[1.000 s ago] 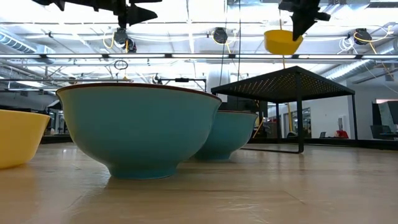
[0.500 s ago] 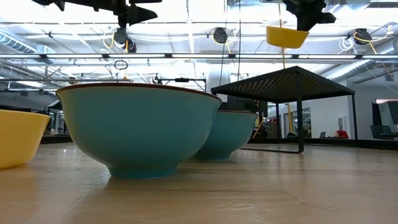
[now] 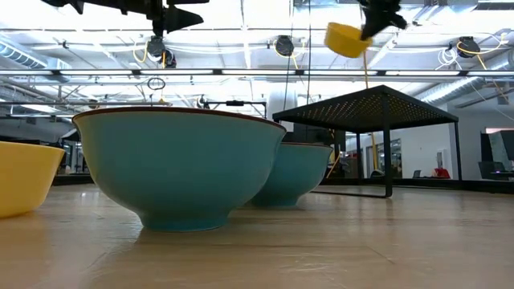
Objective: Pick & Place Mini bowls
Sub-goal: Stack the top yellow bowl on the yellow bowl on the shelf
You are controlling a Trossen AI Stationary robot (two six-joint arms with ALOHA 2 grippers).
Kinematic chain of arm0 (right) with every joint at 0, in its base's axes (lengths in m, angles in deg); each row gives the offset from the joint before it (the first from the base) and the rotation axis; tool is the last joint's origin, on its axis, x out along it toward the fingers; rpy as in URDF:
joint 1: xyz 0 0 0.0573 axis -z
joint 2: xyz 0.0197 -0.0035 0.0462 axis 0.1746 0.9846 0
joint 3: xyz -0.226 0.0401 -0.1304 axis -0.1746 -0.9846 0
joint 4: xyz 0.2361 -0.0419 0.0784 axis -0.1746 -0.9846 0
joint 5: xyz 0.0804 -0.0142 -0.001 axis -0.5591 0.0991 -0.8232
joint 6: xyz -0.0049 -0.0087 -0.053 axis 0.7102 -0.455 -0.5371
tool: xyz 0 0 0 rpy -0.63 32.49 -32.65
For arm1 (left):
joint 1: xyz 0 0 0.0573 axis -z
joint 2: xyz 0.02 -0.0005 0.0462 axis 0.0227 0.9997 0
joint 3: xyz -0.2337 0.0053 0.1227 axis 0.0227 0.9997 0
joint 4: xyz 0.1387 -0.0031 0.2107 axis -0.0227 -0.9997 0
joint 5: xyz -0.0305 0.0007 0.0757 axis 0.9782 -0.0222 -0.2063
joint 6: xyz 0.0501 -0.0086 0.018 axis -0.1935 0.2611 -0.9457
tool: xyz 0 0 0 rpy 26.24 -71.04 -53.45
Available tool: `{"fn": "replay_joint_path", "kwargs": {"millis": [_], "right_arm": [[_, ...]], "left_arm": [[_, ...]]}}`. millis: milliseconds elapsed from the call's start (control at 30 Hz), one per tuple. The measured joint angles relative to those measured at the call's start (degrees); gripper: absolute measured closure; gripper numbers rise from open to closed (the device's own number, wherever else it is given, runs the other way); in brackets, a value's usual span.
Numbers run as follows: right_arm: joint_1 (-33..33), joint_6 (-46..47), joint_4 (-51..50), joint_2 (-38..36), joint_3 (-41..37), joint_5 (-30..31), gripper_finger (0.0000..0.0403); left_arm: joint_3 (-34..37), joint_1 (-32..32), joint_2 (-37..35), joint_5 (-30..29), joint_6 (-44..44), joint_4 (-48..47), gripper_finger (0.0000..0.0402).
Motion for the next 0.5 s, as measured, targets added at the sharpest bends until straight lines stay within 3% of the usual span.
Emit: {"fn": "replay_joint_path", "kwargs": {"millis": [200, 500], "right_arm": [[-2.34, -6.38, 23.79, -0.11, -2.23, -0.24, 0.0403], [-4.61, -19.15, 60.15, 0.03, -13.04, -0.25, 0.0403]], "left_arm": [[-0.02, 0.00, 0.00, 0.00, -0.02, -0.01, 0.0050], [-0.02, 0.00, 0.00, 0.00, -0.02, 0.00, 0.0050]]}}
